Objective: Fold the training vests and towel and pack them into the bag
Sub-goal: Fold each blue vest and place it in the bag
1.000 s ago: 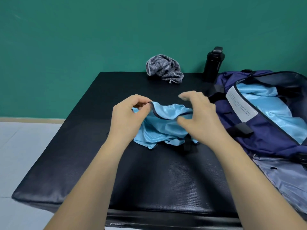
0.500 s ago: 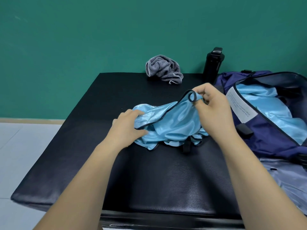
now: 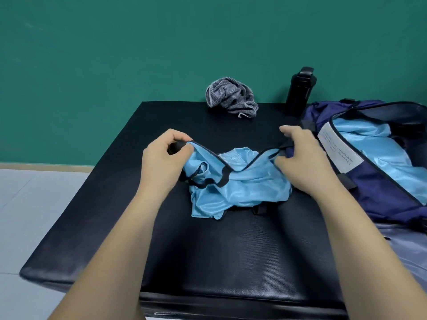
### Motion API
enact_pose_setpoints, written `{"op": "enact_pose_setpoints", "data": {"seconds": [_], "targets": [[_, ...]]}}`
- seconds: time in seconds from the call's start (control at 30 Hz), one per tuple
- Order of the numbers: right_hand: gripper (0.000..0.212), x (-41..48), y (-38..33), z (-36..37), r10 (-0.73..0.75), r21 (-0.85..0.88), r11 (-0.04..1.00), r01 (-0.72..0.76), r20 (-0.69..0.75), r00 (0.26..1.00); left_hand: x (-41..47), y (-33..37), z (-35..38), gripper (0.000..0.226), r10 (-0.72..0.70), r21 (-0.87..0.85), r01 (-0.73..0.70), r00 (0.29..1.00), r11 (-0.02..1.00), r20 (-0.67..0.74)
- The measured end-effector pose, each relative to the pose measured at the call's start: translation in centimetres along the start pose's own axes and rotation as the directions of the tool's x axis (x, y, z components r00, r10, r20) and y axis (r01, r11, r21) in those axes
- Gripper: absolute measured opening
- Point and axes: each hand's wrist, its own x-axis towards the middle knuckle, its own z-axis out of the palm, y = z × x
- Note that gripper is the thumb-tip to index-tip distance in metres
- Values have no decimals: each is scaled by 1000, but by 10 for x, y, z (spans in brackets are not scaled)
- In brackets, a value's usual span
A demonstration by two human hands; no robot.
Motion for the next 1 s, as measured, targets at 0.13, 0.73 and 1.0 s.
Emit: {"op": "enact_pose_setpoints", "data": {"seconds": [0.13, 0.73, 1.0], "targets": [[82, -23, -35, 8, -301, 282, 927, 248, 161, 940, -9, 15, 14, 9, 15, -22, -14, 999, 1000, 45], [10, -8, -29, -5, -83, 406, 895, 185, -256, 963, -10, 24, 5, 28, 39, -50, -25, 953, 998, 301], [11, 1, -8, -10, 49, 380, 920, 93, -348, 936, -10, 15, 0, 23, -65, 25, 61, 870, 998, 489]]}}
